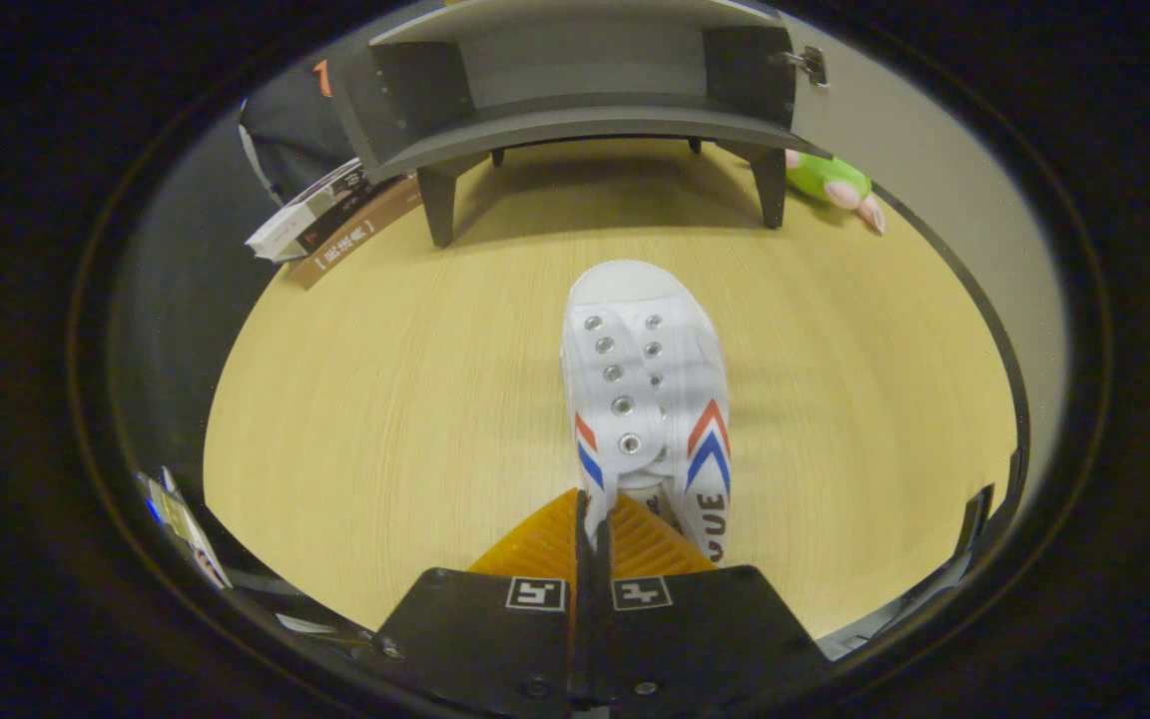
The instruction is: Open the shoe cabinet door, grab the shoes and put them into the shoe cabinet, then close the shoe cabinet door.
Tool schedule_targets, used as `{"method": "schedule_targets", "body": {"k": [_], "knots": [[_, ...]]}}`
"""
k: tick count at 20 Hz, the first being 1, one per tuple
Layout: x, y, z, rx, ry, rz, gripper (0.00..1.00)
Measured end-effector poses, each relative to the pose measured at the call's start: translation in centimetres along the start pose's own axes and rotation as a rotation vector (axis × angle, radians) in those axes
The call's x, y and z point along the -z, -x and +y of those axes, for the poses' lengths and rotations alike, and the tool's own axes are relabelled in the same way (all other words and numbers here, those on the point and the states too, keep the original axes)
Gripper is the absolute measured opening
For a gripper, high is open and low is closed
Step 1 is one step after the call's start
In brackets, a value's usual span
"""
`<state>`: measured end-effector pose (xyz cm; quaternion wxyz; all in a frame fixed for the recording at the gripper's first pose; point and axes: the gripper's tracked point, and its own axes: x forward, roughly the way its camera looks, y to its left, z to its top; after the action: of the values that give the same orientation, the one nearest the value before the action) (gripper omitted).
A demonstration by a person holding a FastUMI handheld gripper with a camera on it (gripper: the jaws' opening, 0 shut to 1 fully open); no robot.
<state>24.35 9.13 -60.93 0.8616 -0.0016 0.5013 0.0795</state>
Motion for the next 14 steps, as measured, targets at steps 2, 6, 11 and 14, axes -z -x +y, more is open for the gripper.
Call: {"method": "schedule_targets", "body": {"k": [2,6,11,14], "knots": [[-0.2,0.5,0.4,-0.006,0.038,-0.017,0.04],[-1.5,2.3,0.7,-0.023,0.085,-0.089,0.04],[-1.8,3.7,0.3,-0.043,0.071,-0.1,0.03],[0.1,2.6,-0.4,-0.049,0.026,-0.043,0.03]]}}
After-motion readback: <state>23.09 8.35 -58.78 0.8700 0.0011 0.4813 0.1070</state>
